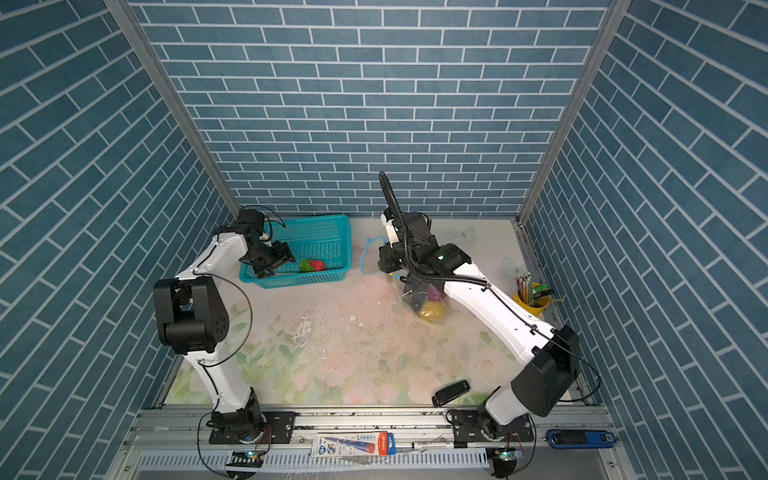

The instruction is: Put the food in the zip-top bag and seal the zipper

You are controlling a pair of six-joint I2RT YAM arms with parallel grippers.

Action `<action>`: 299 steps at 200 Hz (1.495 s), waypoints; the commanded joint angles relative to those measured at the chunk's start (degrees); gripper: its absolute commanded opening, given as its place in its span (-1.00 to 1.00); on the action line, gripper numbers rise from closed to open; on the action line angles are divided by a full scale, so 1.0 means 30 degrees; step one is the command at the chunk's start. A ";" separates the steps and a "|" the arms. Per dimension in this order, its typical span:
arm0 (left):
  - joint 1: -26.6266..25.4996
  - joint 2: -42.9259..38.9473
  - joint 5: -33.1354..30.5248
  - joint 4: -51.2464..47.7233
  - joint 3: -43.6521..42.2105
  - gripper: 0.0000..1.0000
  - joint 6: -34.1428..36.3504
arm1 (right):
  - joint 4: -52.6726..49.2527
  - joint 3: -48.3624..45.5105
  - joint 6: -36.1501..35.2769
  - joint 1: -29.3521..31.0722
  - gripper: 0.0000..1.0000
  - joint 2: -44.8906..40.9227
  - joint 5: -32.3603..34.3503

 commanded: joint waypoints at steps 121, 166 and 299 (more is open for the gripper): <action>0.0348 0.3220 0.0336 -0.0407 0.1479 0.60 -0.0557 | 0.0581 0.0325 -0.0371 -0.0275 -1.00 -0.0210 -0.0252; 0.0348 0.4095 0.0487 -0.0264 0.2082 0.60 -0.0776 | 0.0522 0.0382 -0.0243 -0.0276 -1.00 -0.0181 -0.0275; 0.0060 0.2331 0.0300 -0.1335 0.2638 0.58 -0.1115 | 0.0485 0.0861 -0.0736 -0.0315 -1.00 0.0169 -0.0619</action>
